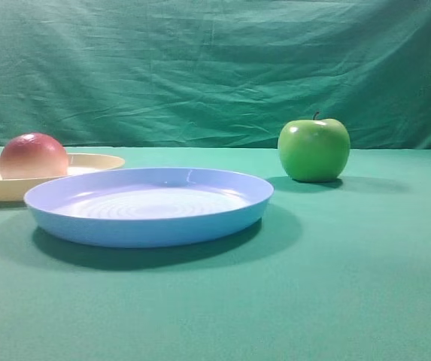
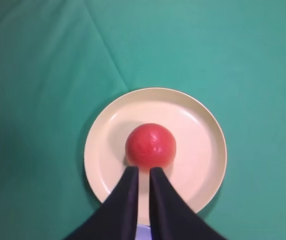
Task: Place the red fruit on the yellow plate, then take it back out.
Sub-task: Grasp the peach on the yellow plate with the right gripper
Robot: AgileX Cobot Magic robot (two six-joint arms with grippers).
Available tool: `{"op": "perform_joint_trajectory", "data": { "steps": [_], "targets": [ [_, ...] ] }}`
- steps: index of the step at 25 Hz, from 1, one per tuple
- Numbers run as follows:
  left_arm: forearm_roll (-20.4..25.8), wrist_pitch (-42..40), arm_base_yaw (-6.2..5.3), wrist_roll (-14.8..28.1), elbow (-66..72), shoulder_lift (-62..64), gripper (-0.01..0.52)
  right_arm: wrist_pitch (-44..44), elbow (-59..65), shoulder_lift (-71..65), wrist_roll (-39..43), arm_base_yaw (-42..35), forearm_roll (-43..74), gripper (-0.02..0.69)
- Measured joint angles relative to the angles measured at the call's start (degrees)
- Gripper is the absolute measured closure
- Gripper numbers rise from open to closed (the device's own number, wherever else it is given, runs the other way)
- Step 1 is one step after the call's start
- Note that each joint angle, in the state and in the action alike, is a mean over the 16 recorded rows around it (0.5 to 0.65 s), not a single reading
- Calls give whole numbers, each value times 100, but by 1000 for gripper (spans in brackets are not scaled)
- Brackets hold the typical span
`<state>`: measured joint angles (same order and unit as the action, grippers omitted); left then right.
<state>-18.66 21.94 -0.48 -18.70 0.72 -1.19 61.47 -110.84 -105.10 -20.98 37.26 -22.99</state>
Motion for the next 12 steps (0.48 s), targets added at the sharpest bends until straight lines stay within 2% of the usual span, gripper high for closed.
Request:
{"op": "perform_joint_trajectory", "data": {
  "steps": [12],
  "targets": [
    [0, 0, 0, 0, 0, 0, 514, 388, 1653, 2136, 986, -31, 689, 665]
  ]
}}
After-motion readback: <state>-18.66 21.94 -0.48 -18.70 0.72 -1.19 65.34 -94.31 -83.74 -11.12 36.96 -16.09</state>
